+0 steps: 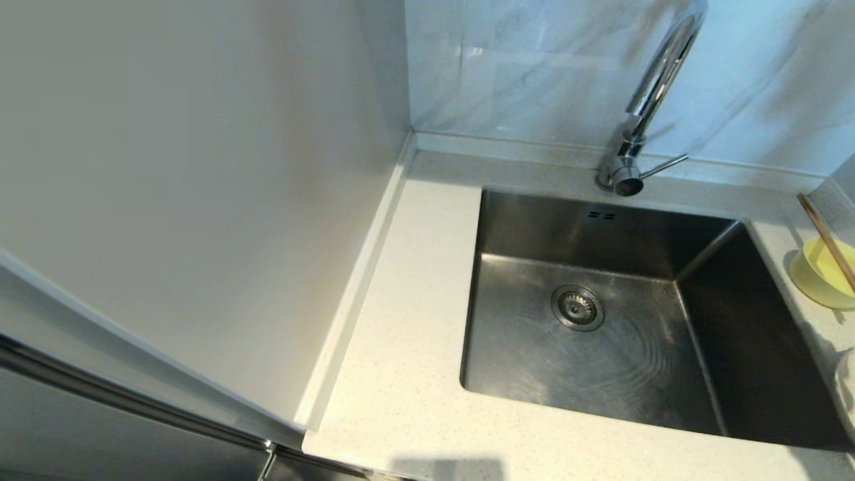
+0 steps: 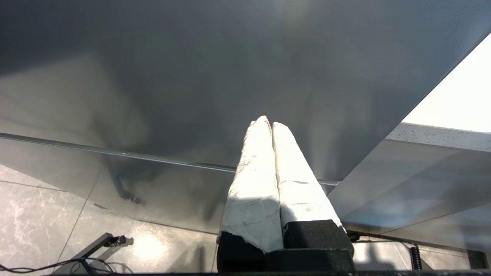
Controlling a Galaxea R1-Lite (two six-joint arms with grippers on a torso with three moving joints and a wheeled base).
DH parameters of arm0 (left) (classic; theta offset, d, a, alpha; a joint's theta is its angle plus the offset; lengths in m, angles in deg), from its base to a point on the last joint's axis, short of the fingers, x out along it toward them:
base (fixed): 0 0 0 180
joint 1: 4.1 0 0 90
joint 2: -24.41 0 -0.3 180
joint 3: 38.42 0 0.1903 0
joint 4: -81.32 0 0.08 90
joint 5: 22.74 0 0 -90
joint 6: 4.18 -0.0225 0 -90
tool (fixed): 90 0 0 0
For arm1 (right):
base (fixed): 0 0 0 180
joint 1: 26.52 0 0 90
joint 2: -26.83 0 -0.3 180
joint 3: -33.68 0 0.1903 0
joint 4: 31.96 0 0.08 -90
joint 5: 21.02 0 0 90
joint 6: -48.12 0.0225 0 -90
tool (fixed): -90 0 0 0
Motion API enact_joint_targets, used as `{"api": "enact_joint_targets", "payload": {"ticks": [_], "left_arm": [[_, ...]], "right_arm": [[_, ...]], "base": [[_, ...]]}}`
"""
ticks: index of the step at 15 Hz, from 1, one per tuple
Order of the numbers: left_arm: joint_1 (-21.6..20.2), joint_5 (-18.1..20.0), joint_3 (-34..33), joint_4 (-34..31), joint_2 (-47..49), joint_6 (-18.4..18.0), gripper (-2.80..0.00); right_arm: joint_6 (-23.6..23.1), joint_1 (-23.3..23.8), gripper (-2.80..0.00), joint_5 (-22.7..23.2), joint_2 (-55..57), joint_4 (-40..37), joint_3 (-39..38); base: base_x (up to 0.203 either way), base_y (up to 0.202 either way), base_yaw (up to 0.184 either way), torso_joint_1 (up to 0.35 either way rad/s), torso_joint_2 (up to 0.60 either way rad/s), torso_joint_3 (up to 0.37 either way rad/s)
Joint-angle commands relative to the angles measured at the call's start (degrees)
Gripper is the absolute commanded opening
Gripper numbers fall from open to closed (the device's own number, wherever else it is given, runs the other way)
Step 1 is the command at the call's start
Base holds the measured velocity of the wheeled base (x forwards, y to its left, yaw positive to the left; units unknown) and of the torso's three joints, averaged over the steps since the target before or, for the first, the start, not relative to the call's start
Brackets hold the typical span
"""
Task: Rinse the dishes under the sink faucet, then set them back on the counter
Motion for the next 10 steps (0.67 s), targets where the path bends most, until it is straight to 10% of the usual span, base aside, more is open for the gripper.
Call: {"api": "enact_joint_targets", "payload": {"ticks": [1, 10], "left_arm": [[0.0, 0.0, 0.0, 0.0, 0.0, 0.0, -2.80], [0.0, 0.0, 0.0, 0.0, 0.0, 0.0, -2.80]], "right_arm": [[0.2, 0.2, -2.80, 1.2, -15.6, 1.2, -8.5], [0.3, -8.1, -2.80, 6.7, -58.1, 8.4, -40.3]], "base": [[0.000, 0.000, 0.000, 0.000, 0.00, 0.000], [0.000, 0.000, 0.000, 0.000, 0.00, 0.000]]}}
